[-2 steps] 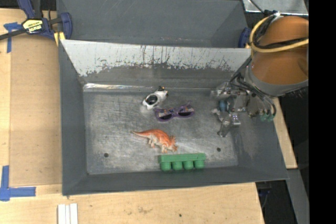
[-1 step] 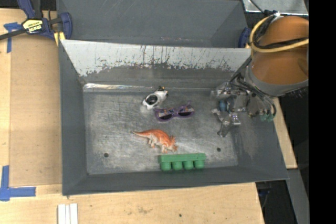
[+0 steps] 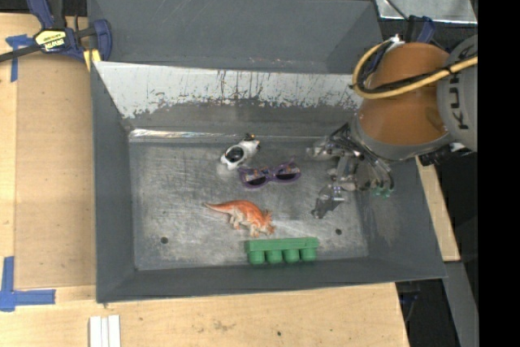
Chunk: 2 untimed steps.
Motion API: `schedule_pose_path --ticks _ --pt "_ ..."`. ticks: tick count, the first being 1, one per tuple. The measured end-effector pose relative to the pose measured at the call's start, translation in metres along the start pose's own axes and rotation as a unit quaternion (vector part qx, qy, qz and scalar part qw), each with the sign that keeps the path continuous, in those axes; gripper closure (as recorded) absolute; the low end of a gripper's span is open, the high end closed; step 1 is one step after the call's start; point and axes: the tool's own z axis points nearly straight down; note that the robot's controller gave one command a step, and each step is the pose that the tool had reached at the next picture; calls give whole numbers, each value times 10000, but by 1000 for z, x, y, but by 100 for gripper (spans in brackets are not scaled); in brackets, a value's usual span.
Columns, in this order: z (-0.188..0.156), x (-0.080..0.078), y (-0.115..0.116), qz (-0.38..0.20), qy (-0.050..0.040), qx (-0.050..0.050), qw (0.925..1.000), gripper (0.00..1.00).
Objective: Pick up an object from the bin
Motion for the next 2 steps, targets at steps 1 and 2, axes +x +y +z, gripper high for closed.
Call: schedule_pose_path --ticks 1,2 --pt "34 4 -15 125 65 -29 9999 0" --pt "45 0 -34 280 50 14 9996 0"
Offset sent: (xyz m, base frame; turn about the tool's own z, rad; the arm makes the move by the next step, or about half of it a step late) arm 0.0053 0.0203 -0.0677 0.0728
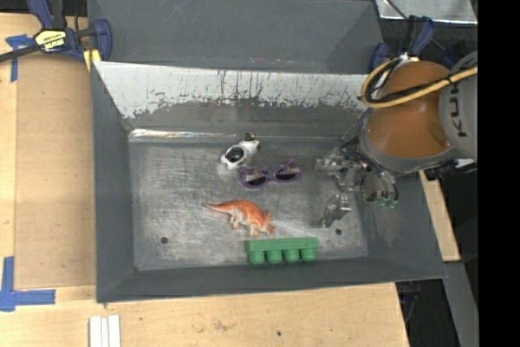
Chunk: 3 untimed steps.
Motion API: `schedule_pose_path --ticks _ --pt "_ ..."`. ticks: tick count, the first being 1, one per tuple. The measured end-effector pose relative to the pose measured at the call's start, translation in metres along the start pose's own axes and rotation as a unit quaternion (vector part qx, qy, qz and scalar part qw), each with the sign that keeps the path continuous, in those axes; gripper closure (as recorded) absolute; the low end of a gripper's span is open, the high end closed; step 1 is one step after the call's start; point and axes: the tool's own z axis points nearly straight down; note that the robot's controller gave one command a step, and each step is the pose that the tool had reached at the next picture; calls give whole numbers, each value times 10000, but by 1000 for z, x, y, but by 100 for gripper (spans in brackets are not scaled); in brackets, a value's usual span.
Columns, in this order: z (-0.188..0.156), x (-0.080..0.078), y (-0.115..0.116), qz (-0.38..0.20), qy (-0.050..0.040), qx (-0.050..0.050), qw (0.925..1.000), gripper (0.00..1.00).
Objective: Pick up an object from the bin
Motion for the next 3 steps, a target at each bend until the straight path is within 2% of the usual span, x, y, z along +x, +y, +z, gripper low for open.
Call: schedule_pose_path --ticks 1,2,3 --pt "0 14 47 252 2 -14 9997 0" --pt "2 28 78 282 -2 -42 9996 0" --pt "0 33 64 477 10 -13 9989 0"
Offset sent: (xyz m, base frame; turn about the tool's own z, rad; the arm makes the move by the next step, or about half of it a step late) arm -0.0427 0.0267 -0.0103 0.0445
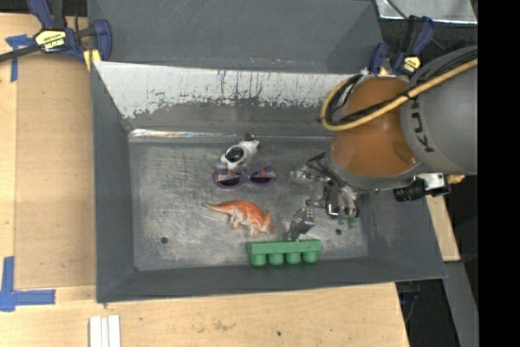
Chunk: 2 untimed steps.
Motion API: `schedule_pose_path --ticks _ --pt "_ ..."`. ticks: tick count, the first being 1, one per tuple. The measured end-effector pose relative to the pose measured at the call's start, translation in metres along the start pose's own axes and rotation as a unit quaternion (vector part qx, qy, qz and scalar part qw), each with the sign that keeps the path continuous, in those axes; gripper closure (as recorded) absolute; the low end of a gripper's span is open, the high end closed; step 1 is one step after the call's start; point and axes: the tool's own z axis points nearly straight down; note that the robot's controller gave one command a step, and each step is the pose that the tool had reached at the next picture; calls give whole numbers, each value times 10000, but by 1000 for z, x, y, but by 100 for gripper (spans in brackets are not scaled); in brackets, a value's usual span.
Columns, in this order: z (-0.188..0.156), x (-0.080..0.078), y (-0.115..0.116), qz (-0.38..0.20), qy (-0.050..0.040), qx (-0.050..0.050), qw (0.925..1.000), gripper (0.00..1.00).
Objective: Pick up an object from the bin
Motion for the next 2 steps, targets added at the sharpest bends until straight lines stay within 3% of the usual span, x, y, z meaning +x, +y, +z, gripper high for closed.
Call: schedule_pose_path --ticks 2 --pt "8 24 83 -831 -69 -14 9965 0"
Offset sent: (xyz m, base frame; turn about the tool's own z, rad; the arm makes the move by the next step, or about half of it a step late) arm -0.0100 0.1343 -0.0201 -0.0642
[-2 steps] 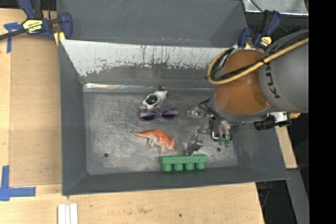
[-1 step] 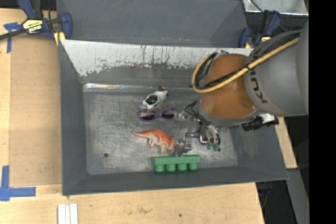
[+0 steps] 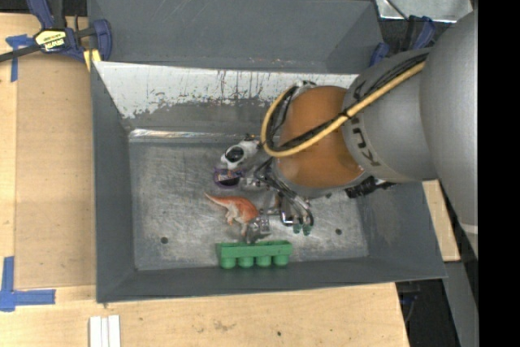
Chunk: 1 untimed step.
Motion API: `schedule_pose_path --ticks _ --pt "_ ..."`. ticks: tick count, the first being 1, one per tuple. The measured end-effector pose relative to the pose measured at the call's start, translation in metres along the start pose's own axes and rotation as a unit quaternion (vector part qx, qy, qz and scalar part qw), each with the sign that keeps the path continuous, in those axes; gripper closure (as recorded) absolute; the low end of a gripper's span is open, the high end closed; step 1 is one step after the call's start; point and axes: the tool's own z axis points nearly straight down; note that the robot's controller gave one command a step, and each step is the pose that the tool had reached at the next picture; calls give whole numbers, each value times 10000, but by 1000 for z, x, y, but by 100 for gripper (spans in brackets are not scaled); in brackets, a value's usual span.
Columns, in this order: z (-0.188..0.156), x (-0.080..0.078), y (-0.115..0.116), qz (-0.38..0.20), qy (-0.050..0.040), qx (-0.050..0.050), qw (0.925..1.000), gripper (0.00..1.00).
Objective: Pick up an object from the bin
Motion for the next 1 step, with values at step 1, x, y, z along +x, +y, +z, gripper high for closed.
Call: schedule_pose_path --ticks 1 --pt "8 18 -31 336 -79 -38 9994 100"
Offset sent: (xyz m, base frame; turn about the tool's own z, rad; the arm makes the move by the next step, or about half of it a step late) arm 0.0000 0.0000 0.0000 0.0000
